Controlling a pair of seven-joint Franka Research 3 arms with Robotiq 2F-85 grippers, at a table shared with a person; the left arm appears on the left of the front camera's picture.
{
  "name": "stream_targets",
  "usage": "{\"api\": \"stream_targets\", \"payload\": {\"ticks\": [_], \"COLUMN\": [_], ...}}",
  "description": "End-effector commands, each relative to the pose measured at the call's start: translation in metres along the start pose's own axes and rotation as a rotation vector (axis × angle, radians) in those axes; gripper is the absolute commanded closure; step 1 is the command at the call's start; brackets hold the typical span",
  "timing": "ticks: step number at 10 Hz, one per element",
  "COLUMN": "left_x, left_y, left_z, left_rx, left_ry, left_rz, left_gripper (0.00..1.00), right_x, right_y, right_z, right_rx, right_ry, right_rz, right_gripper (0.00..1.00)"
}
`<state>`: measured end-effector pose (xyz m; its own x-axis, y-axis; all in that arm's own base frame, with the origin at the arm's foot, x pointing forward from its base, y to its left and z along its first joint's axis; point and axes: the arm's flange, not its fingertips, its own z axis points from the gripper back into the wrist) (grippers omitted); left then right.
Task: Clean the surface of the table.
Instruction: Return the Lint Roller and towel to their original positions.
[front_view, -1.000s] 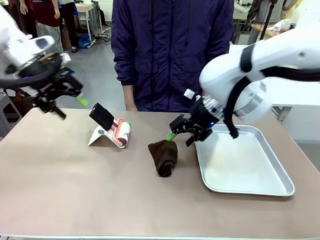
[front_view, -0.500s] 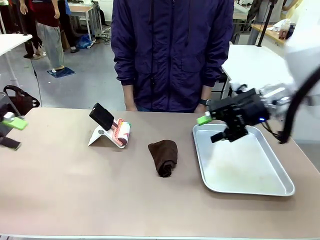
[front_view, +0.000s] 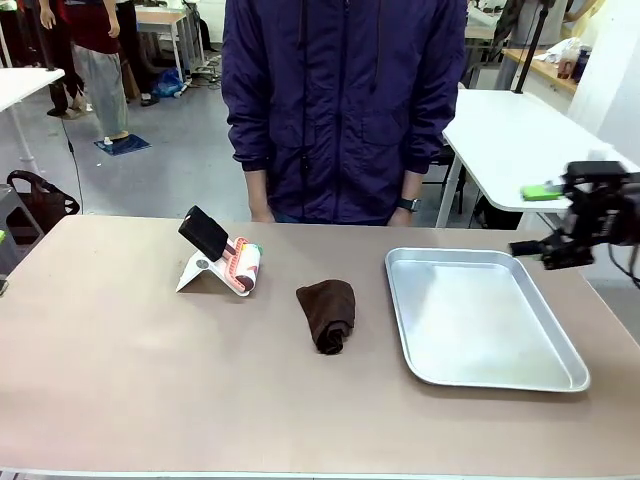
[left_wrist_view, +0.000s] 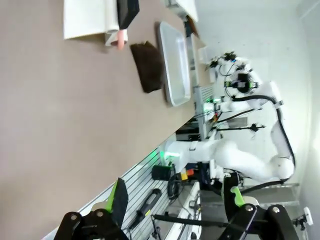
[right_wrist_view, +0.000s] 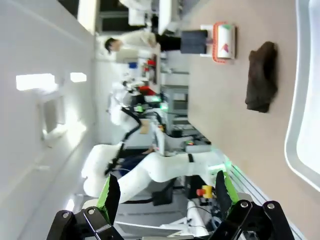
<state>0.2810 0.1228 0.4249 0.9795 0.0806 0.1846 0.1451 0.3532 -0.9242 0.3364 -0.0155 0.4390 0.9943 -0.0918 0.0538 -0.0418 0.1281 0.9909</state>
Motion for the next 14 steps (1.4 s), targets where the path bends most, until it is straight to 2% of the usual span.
{"api": "stream_targets", "payload": {"ticks": [1, 3, 5, 6, 7, 14], "left_x": [0.01, 0.023, 0.034, 0.043, 0.025, 0.025], "left_y": [0.021, 0.033, 0.04, 0.044, 0.038, 0.038], "left_z": [-0.006, -0.01, -0.011, -0.013, -0.016, -0.016], "left_rx": [-0.129, -0.227, -0.258, -0.205, -0.226, -0.226], "left_ry": [-0.06, -0.114, -0.084, -0.046, -0.107, -0.107], "left_rz": [-0.035, -0.041, -0.003, 0.082, 0.003, 0.003], "left_gripper": [0.03, 0.03, 0.03, 0.03, 0.03, 0.03], "right_x": [-0.074, -0.073, -0.067, -0.022, -0.022, -0.022], "right_y": [-0.06, -0.089, -0.102, -0.085, -0.085, -0.085], "right_z": [0.013, 0.032, 0.034, 0.065, 0.065, 0.065], "right_rx": [0.079, 0.082, 0.028, 0.08, 0.08, 0.08], "right_ry": [0.001, 0.002, -0.036, -0.012, -0.012, -0.012], "right_rz": [-0.019, -0.081, -0.074, -0.109, -0.109, -0.109], "right_gripper": [0.0, 0.0, 0.0, 0.0, 0.0, 0.0]}}
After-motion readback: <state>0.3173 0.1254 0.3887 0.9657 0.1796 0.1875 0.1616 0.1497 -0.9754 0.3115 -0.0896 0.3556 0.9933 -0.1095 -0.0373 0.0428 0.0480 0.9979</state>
